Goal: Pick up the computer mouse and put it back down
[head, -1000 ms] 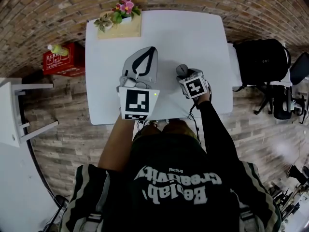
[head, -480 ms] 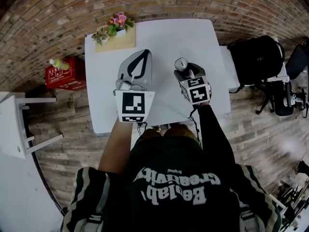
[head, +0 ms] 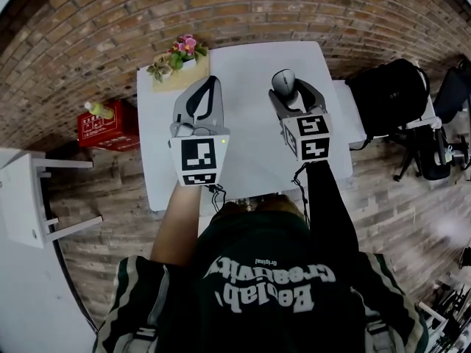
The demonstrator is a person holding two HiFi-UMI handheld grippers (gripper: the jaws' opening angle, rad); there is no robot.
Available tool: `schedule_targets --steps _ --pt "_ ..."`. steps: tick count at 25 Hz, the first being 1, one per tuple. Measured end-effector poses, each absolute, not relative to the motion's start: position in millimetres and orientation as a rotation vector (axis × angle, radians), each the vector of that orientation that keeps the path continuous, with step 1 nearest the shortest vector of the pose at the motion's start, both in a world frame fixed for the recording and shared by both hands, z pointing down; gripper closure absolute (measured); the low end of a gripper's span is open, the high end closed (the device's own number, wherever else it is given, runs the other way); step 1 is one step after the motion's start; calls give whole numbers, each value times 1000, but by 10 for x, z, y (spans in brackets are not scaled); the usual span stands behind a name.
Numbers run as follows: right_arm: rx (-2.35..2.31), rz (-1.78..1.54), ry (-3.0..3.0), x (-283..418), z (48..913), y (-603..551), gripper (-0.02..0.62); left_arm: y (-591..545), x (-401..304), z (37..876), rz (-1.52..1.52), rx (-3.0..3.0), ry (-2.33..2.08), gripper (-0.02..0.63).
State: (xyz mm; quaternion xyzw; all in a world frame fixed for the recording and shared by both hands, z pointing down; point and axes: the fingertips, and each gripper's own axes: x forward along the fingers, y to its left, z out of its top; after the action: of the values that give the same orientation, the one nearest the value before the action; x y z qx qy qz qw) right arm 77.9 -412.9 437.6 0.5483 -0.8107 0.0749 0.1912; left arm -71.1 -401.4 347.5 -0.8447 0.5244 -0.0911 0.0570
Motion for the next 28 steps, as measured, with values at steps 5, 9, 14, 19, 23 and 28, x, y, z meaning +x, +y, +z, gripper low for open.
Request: schedule_targets --steps 5,9,14,19,23,28 --pt "1636 118 -2331 780 3870 -4085 308 -3971 -806 3347 -264 -2530 1605 600" --pt "1697 35 -2385 765 3523 -4006 308 -3924 -862 3258 -247 -2516 1610 600" --pt "1747 -79 -2453 720 3201 -3867 308 -3865 -913 3176 -226 -2502 1614 600" --pt "1817 -212 -2519 735 2788 -3713 308 -3827 -979 3116 -212 -2497 1630 600" --pt "1827 -228 -2542 723 2680 -3671 308 -3813 -1010 3088 -205 -2497 1629 600" --pt "1813 -220 -2534 698 2719 -3673 308 -3790 -1007 3063 -207 -2490 1620 600"
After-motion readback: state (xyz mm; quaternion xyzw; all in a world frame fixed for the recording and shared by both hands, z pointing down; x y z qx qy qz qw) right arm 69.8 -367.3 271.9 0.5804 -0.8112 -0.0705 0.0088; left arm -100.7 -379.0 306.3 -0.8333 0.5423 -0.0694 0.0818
